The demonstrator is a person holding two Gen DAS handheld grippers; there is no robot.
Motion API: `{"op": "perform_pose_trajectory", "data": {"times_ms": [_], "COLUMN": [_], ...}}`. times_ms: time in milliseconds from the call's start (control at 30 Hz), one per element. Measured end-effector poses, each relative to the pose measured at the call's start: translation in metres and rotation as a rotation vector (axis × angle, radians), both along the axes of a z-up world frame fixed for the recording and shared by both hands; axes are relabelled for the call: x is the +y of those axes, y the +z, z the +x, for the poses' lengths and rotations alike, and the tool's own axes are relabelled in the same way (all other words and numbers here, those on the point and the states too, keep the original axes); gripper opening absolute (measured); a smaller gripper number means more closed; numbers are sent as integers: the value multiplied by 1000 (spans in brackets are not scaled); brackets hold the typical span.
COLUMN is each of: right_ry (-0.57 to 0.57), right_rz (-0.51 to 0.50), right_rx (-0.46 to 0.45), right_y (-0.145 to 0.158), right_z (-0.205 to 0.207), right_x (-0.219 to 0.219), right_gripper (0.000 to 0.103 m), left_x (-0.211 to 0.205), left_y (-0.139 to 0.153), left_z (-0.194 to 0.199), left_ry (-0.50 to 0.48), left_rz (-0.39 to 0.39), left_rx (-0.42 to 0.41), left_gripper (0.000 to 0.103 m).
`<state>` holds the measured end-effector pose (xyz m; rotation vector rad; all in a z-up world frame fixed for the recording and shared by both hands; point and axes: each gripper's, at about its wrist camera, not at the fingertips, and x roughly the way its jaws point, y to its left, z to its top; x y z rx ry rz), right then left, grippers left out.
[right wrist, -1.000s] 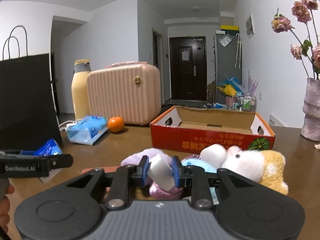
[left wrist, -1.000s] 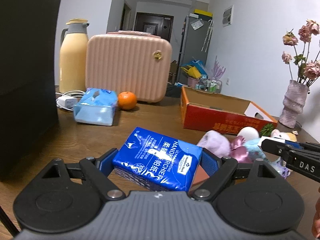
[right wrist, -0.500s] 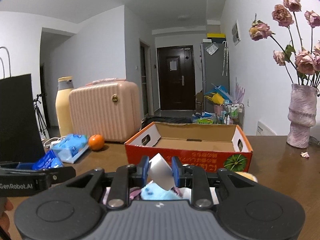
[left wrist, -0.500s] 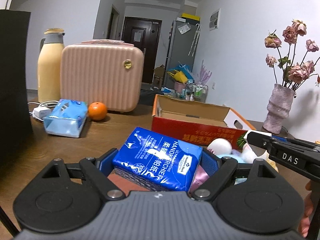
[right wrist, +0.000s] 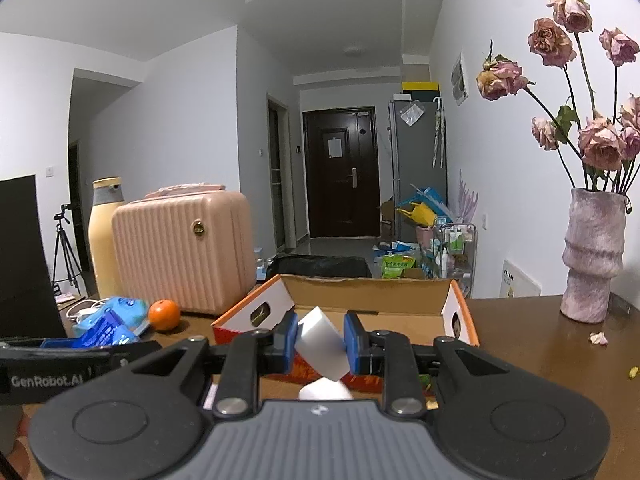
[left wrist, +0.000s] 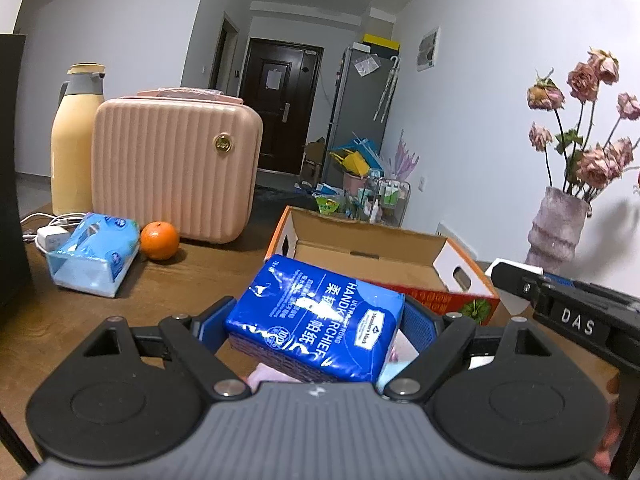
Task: Organize soft objects
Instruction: 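Carry both held items over the cardboard box and open both grippers inside it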
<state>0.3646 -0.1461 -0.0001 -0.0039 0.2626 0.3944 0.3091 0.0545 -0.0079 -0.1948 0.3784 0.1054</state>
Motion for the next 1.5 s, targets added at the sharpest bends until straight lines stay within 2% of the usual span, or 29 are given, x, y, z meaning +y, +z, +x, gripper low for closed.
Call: {"op": "perform_pose_trajectory", "data": {"times_ms": [533,933,1167,1500], "right_ry": [-45,-57,-39,-3], "right_rz": [30,1,-22,-52], "right_rx": [10,28,53,150], "right_y": [18,22,26,18], "right_z": [60,107,140,191], "right_x": [-25,-29,-28,-26], "right_gripper": [24,24,24,24], "left_x": [-13,-23,-34,-52], "left_y": [20,24,23,28], "left_z": [63,103,124,174], "left_ry": [35,36,38,71], "left_rz": [-63,-51,4,99], "left_rx": [-36,-38,-12,45], "left_gripper": [87,87,87,87]}}
